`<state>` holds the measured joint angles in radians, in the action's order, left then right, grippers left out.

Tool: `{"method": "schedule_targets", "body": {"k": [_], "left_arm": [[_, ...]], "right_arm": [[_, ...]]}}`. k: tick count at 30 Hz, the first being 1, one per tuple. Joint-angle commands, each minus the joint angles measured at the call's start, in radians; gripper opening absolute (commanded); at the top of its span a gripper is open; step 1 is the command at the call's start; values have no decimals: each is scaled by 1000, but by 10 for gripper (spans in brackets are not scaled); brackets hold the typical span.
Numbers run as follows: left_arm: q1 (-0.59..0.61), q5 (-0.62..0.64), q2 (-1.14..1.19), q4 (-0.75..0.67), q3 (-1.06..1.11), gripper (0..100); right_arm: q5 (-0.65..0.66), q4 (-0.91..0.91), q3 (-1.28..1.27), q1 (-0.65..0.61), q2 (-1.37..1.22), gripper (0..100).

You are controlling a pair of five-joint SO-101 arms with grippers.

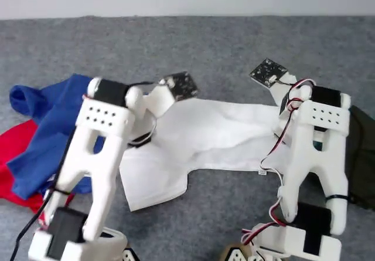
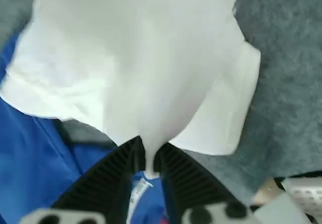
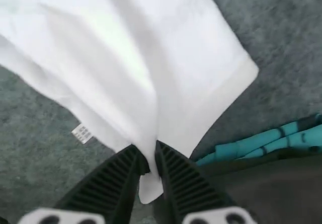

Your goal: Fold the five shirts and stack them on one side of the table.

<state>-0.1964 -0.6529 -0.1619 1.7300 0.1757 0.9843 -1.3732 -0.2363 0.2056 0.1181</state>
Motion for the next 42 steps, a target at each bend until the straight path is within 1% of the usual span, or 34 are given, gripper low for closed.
{"method": "schedule_targets", "body": {"k": [1, 4, 7, 10, 14, 18, 20, 22, 24, 26, 28, 31, 37, 39, 42], "left_arm": [[15, 3, -84, 23, 105, 14], [8, 2, -95, 17, 196, 14], [9, 2, -101, -28, 263, 14], [8, 2, -101, -43, 314, 15], [9, -38, -101, -29, 335, 16], [8, -41, -101, 3, 334, 17], [11, -40, -103, 15, 331, 40], [14, -35, -104, 25, 331, 68], [17, -18, -138, 25, 331, 75], [9, -9, -198, 25, 332, 78], [9, -6, -264, 25, 337, 100], [17, -6, -356, 25, 360, 120], [18, -5, -457, 23, 437, 118], [34, 25, -468, 11, 435, 99], [77, 49, -470, -78, 444, 39]], "right_arm": [[9, -7, 43, 18, 50, 15], [9, 18, -3, 18, 51, 15], [9, 28, -34, 18, 51, 15], [9, 24, -46, 19, 56, 15], [9, 21, -44, 33, 61, 16], [9, -19, -38, 61, 62, 19], [9, -77, -17, 73, 62, 66], [6, -142, 14, 104, 62, 148], [3, -174, 52, 131, 62, 224], [3, -182, 84, 156, 62, 259], [3, -183, 107, 162, 61, 261], [3, -186, 115, 153, 61, 261], [-2, -202, 114, 81, 61, 260], [-41, -193, 114, 51, 61, 259], [-118, -189, 117, -8, 51, 259]]}}
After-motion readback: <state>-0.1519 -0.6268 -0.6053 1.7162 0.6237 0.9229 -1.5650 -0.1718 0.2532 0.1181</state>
